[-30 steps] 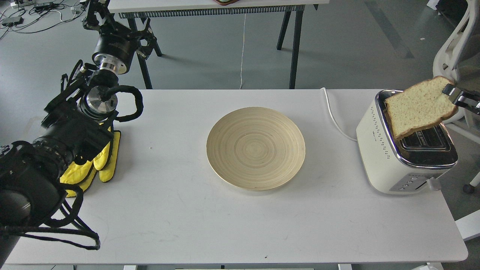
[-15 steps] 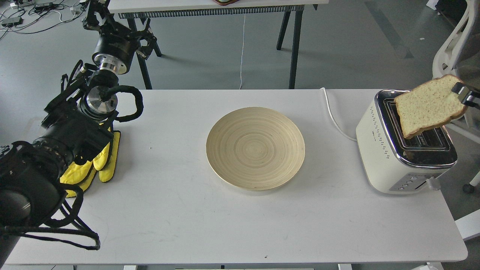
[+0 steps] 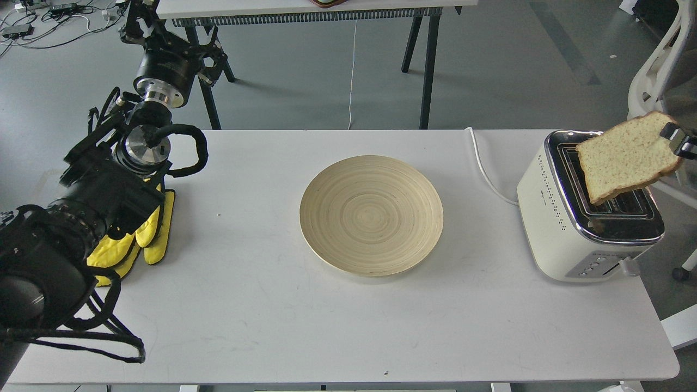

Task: Put bread in toaster with right arm
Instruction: 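Align the held bread slice over the toaster slot, then lower the bread into the slot and open the right gripper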

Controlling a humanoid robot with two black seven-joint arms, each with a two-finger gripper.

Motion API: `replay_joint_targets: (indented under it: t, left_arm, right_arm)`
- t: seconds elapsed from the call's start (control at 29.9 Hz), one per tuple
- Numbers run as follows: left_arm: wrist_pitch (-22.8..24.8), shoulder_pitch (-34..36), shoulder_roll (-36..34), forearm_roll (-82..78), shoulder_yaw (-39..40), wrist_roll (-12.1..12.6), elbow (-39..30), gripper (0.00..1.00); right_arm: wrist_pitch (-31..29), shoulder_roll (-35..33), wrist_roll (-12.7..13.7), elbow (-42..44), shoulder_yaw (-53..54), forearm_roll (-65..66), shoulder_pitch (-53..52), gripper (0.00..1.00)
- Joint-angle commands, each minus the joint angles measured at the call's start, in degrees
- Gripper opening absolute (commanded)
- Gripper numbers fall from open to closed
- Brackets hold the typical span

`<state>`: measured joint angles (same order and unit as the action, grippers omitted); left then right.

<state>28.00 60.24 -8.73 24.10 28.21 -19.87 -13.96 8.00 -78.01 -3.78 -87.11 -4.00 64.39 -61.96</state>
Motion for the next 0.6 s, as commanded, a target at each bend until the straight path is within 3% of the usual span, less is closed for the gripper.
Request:
replay_joint_targets:
  t: [0.0,0.3,0.57]
  left_arm:
    - [0.0,0.0,0.0,0.0,0.0,0.0,0.0,1.00]
    - [0.0,0.1,0.0,0.0,0.0,0.0,0.0,1.00]
    - [0.0,0.0,0.0,0.1,0.0,0.0,0.0,1.00]
  right_arm:
    - [0.0,-0.1,0.0,0.2,0.0,0.1,0.6,0.03]
    - [0.0,0.8,0.0,2.5,0.0,0.0,0.9,0.03]
    - [0.2,6.2,-0.1,7.0,0.1,0.0,2.5,0.03]
